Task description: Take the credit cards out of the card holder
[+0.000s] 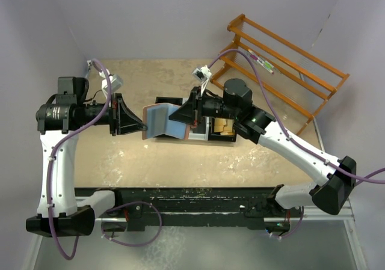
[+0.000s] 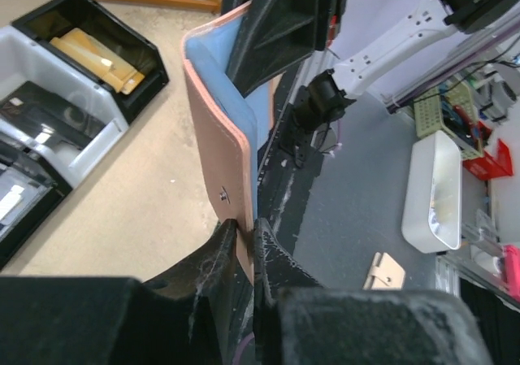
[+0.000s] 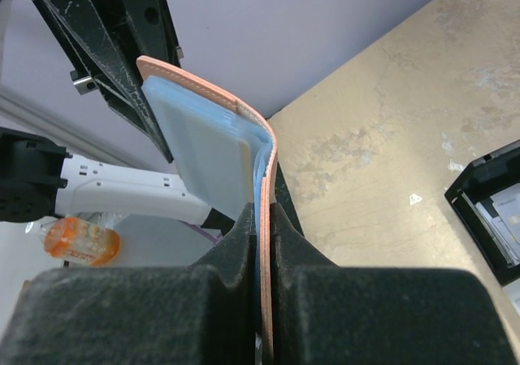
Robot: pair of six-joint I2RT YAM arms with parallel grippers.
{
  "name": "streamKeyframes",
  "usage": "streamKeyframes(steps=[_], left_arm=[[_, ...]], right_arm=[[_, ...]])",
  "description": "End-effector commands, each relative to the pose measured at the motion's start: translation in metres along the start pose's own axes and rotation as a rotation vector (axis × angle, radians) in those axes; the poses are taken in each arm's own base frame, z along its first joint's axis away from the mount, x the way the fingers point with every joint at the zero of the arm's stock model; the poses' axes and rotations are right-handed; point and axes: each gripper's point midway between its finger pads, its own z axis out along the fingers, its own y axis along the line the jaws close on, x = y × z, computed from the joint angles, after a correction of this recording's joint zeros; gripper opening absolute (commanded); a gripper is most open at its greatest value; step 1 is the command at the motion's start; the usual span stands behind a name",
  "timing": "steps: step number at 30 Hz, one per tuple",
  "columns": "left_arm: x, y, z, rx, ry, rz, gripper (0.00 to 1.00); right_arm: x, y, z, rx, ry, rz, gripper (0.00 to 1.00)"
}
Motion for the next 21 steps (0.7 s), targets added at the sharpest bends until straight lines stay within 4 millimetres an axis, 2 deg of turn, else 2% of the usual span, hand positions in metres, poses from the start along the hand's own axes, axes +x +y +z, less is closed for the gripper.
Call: streamKeyframes(steps=[1,6,8,14,18,21], left_arm=[[-0.015,0.009,-0.001,-0.089,-0.051,0.041,0.22],[-0.015,0.002,-0.001,-0.063,-0.066,0.035,0.43],[-0.012,-0.003,-0.001,-0.037,-0.060,0.043,0.47],[-0.008,-0.007,0.000,-0.014,-0.051,0.045,0.37],[-0.008,-0.015,-0.001,0.024,-0.052,0.057,0.30],[-0.008,-0.012,-0.001,0.012,-0.049,0.062,0.22]], right_arm=[[-0.026,0.030,-0.008,-0.086,-0.082,-0.061,0.00],[-0.025,0.022,-0.006,-0.046,-0.080,-0.040,0.00],[-0.025,0.016,-0.004,-0.018,-0.070,-0.031,0.00],[-0.028,0.021,-0.006,-0.036,-0.077,-0.040,0.00],[-0.020,0.027,-0.010,-0.065,-0.045,-0.033,0.00],[-0.025,0.030,-0.011,-0.068,-0.067,-0.041,0.00]])
